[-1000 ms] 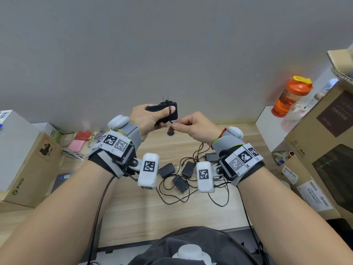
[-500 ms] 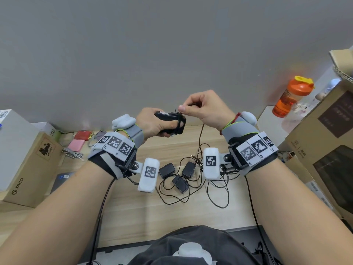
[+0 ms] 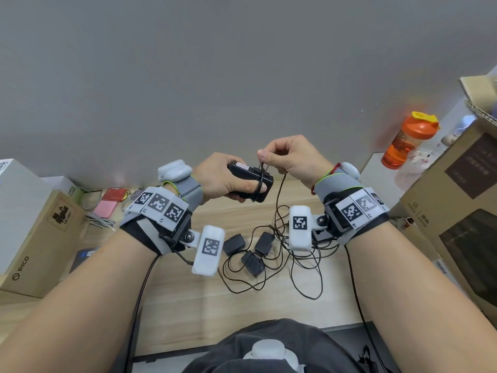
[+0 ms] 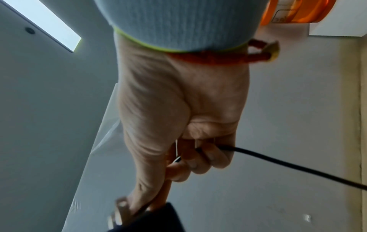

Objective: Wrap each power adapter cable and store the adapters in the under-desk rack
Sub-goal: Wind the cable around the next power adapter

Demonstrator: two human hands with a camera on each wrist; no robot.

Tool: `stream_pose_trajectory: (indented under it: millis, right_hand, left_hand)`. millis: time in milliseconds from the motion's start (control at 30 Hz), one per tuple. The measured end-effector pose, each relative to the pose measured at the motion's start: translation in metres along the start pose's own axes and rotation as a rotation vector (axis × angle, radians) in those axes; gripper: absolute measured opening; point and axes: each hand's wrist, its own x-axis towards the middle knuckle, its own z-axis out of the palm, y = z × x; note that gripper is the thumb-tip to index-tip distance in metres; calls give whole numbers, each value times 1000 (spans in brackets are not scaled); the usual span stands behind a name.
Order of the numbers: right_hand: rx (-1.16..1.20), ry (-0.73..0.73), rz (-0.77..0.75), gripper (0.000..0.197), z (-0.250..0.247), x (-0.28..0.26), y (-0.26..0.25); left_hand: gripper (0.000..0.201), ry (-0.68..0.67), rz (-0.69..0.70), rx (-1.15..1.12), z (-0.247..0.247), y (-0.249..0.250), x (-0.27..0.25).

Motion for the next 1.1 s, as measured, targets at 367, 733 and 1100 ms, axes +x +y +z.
stream_pose_trajectory:
  millis: [367, 733, 1100]
  right_hand:
    - [117, 2, 79, 10, 13, 1, 11]
    - [-238, -186, 16, 26, 13, -12, -13]
    - [-113, 7, -134, 14, -5, 7, -25]
  left_hand:
    - [24, 160, 110, -239, 6, 11, 9]
    - [26, 445, 72, -355, -10, 2, 24]
    - [28, 279, 65, -103, -5, -9, 19]
